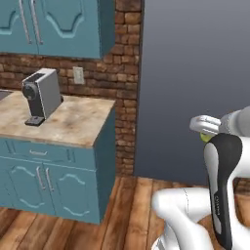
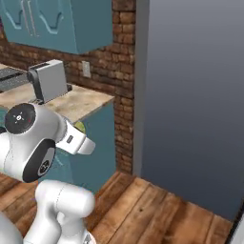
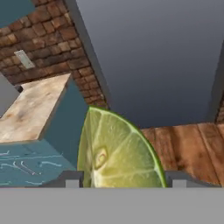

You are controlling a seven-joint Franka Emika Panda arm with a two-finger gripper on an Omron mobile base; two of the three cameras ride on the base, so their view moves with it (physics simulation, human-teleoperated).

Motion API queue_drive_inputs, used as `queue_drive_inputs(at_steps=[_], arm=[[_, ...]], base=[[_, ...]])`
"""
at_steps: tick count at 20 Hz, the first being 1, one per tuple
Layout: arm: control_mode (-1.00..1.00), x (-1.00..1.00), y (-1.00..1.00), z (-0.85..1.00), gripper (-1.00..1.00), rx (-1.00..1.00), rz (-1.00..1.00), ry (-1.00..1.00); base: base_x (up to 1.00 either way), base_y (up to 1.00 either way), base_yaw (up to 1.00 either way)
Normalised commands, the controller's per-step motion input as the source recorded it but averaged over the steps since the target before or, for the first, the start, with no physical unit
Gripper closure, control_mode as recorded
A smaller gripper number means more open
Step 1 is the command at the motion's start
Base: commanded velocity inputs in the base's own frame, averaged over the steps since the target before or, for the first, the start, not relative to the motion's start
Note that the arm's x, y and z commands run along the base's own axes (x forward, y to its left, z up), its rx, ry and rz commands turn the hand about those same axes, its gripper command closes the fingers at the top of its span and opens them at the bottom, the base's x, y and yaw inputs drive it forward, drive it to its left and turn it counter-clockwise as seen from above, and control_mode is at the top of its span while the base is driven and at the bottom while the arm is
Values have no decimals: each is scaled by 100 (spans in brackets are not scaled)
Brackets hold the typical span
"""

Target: Take the lemon wedge from the fridge and place it on the plate with fish on the dining counter.

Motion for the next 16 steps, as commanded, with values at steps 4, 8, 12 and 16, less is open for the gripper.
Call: queue_drive_inputs(at_steps=[4,8,12,16], arm=[[100,0,0,0,100,0,0,0],[100,0,0,0,100,0,0,0],[100,0,0,0,100,0,0,0],[100,0,0,0,100,0,0,0]], base=[[-4,0,98],[-6,0,98],[0,3,99],[2,3,92]])
